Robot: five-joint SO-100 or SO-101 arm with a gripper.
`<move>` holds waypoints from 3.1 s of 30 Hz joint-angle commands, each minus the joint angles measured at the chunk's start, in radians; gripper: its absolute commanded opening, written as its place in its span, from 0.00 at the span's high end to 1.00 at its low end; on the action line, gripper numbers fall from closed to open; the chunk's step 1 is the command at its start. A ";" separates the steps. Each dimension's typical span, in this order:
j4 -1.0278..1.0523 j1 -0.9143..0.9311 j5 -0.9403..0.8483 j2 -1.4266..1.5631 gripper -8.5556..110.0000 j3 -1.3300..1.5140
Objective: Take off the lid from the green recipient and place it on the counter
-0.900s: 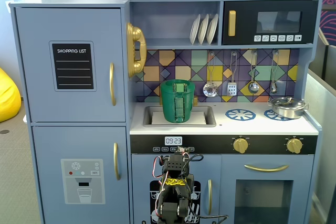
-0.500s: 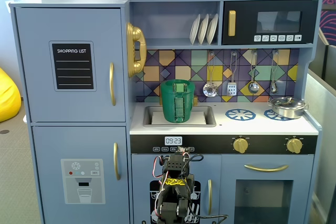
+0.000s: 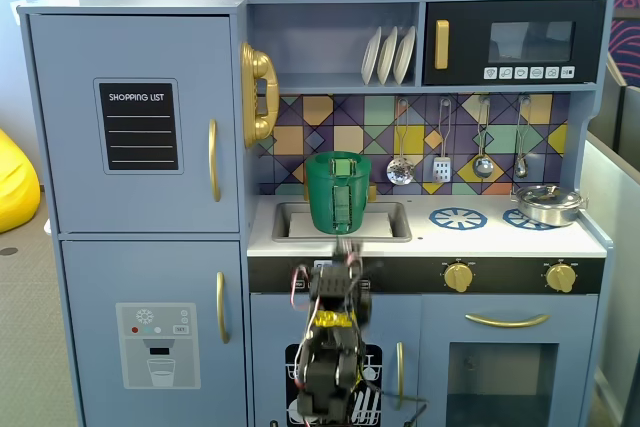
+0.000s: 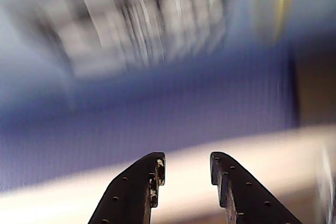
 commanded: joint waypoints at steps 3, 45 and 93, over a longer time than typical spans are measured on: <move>-0.413 -0.060 -0.097 -0.227 0.92 -0.505; -1.008 -0.003 -0.021 -0.589 0.45 -0.669; -0.956 -0.037 -0.066 -0.801 0.64 -0.799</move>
